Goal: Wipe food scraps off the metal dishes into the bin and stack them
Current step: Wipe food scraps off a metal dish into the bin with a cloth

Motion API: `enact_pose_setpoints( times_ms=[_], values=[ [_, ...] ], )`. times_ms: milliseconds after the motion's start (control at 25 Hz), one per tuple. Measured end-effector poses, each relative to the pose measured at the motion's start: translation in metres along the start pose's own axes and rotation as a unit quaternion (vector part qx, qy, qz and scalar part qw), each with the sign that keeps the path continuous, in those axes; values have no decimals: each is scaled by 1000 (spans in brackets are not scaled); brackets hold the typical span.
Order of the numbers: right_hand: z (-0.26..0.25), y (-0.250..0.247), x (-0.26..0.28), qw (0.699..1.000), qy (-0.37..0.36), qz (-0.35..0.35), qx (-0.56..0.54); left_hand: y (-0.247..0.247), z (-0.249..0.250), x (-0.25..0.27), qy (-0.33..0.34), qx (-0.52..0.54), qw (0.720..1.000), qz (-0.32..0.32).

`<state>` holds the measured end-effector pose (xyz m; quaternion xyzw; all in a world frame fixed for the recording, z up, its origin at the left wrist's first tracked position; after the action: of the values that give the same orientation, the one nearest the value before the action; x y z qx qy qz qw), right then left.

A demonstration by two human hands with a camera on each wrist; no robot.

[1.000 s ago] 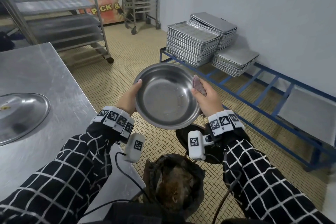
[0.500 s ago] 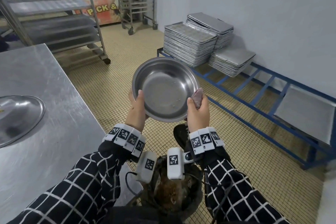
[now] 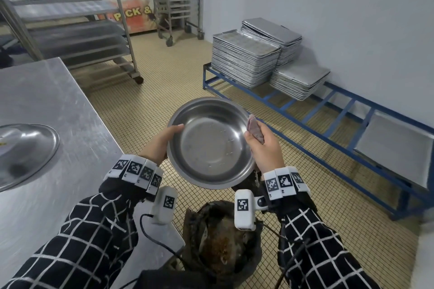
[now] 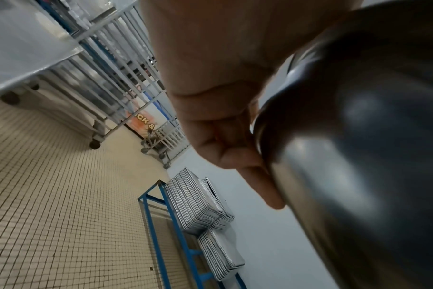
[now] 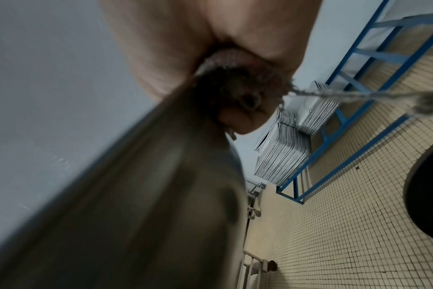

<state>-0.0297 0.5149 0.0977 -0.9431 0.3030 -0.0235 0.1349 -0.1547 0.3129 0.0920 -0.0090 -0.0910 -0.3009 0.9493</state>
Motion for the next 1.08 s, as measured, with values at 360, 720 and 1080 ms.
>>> enact_pose_setpoints(
  times_ms=[360, 720, 1080],
  values=[
    [-13, 37, 3, 996, -9, 83, -43, 20, -7, -1, 20, 56, 994, 97],
    [-25, 22, -16, 997, -16, 82, -9, 2, -5, -4, 38, 30, 998, 28],
    [-30, 11, -24, 993, -60, -73, 67, -28, 14, 6, 67, -31, 996, 44]
  ],
)
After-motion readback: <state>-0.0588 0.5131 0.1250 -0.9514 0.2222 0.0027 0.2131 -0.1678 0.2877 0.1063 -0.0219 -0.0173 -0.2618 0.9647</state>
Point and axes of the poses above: each hand's wrist, its own x-axis away from the middle knuckle, its own y-axis out of the palm, z = x × y, the point moved 1 cm from there along -x, towards the middle knuckle, and after that the axes turned 3 degrees about -z, right-handed, at the moved point
